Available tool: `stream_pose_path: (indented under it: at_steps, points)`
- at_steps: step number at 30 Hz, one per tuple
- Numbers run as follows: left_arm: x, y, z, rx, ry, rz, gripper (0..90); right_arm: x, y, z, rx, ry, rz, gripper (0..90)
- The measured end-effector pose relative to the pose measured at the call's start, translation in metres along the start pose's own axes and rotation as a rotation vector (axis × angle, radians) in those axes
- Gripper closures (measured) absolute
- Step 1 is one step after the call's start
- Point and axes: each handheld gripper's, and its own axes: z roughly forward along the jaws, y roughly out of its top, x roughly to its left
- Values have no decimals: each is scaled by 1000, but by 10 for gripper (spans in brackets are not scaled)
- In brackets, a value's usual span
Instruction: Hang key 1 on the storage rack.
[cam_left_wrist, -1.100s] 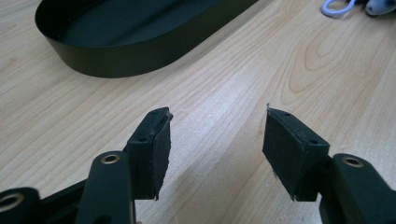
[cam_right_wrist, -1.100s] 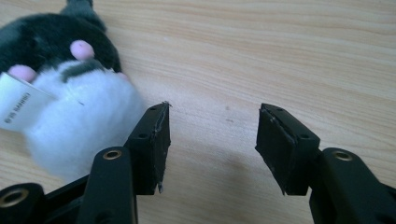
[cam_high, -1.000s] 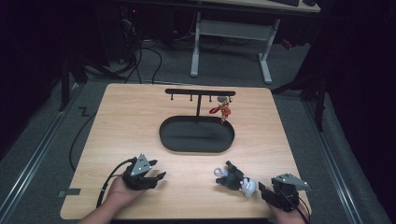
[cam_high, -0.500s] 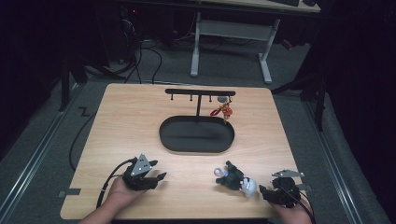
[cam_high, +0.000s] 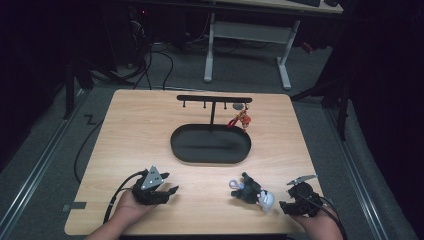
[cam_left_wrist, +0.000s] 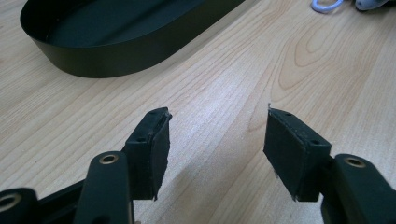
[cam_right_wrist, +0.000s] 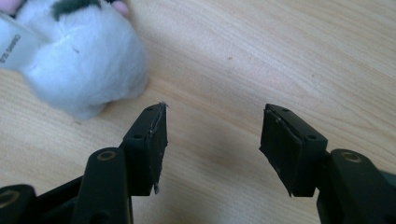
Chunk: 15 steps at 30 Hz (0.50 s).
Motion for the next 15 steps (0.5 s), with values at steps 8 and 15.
stream_pose_path:
  at_steps: [8, 15]
  points:
    - [0, 0, 1, 2, -4, 3, 410, 1, 7, -8, 105, 26, -44, 360]
    - [0, 0, 1, 6, -7, 2, 410, 7, 13, -11, 159, 44, -86, 330]
